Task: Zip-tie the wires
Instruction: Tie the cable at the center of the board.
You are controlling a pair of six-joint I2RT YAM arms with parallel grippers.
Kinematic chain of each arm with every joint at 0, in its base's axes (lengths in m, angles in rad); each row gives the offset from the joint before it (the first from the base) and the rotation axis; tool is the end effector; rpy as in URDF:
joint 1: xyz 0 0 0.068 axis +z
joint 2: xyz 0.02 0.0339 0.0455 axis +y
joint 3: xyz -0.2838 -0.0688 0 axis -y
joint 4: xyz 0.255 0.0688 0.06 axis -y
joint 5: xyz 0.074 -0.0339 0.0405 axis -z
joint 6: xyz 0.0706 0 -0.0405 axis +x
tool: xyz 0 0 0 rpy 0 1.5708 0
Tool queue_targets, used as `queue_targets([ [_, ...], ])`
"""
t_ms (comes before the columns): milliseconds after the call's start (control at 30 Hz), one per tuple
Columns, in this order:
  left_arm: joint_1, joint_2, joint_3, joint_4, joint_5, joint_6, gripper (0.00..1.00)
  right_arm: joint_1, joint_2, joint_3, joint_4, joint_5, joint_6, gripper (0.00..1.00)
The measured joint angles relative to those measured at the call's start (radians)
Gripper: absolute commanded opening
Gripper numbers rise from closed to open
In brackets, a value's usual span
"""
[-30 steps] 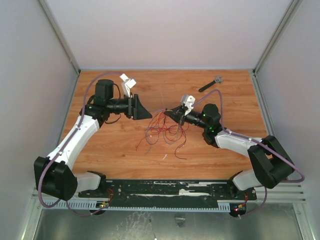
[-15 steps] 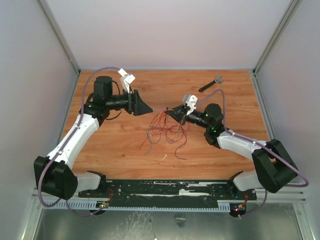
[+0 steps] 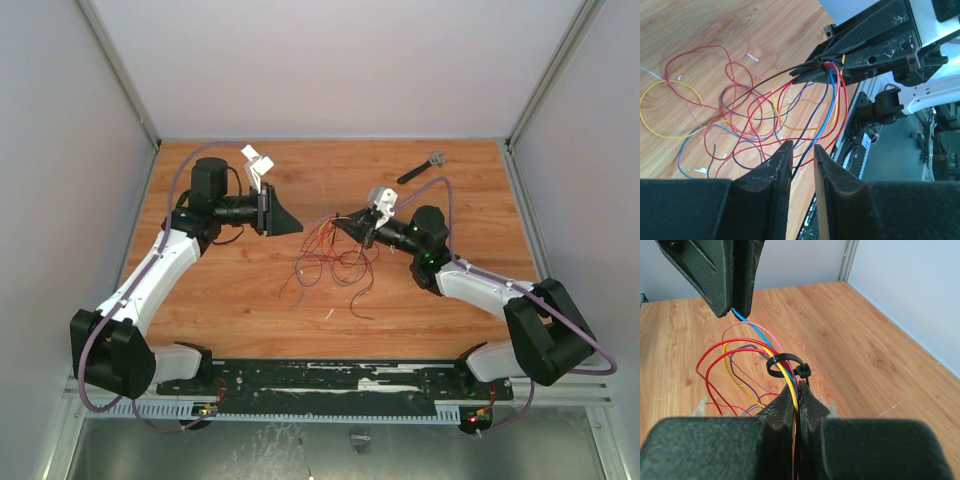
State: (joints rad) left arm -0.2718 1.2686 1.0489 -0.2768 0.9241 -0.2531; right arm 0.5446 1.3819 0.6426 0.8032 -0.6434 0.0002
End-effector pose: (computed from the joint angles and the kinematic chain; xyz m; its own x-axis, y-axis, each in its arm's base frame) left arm 0.2738 -0.1348 0.3319 -0.6540 0.0256 -0.7560 0.6961 0.4116 -0.5882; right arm 0.2567 0.2050 0.2731 0.0544 0.0332 -0.9980 -0.9266 0.3741 -0.0381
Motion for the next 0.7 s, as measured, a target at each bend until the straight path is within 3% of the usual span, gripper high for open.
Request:
queue_targets([
  [233,0.0,-0.006,-0.013,0.014,0.023,-0.005,0.15,-0.001,0.0,0.0,0.0,-0.001,0.001,0.0],
  [433,0.0,-0.011,-0.035,0.037,0.04,-0.025,0.0,-0.001,0.006,0.013,-0.016,-0.004,0.006,0.0],
  [700,0.0,-0.043,-0.036,0.1,0.043,-0.075,0.0,-0.002,0.021,0.039,-0.029,-0.008,0.024,0.0],
])
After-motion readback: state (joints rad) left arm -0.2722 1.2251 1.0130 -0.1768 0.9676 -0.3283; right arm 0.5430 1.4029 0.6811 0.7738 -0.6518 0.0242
